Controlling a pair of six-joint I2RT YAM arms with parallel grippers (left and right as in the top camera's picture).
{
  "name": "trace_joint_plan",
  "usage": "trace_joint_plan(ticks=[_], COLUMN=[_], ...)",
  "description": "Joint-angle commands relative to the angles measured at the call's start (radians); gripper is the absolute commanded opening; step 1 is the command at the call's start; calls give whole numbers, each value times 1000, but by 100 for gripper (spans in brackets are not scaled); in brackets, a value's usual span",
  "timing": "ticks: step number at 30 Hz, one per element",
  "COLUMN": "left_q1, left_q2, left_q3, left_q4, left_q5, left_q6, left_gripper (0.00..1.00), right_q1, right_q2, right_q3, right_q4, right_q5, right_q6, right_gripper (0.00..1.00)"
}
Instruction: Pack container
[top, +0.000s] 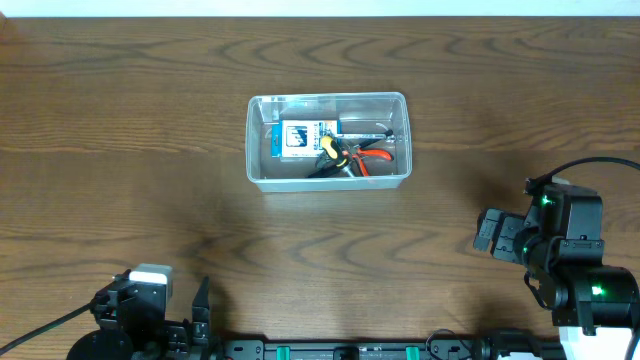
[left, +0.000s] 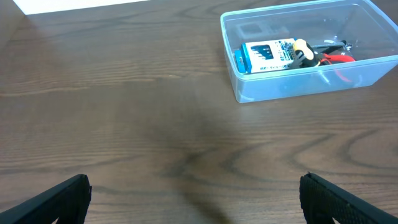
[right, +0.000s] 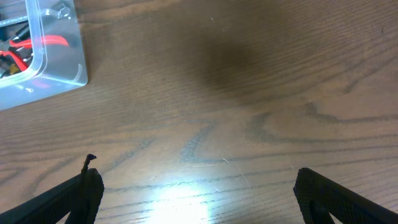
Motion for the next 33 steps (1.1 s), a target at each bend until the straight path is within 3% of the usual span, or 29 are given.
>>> trace_joint_plan(ticks=[1,12,16,19,25,33], left_q1=[-2,-2,-2,-2,-2,-2], left_q2=[-2,-2,-2,-2,-2,-2], left_q3=[-6,-6,-6,-6,-6,-6], left_q4=[2,2,2,2,2,2], left_q5=[-16,-16,-16,-16,-16,-16], left_q6=[-5,-5,-5,-6,-5,-5], left_gripper=[98,98,98,98,98,98], right_q1=[6,-15,-14,-14,-14,4], right_q2=[0,-52,-182,-316,-579,-641], right_q3=[-7,-11,-45,-118,-393,-727], right_q4=[-1,-12,55,132,455,1000], right_q5=[-4,14,-61,-61,-122,-147], right_q6=[-13,-34,-203,-250,-249,-270], right_gripper=[99,99,99,99,99,99])
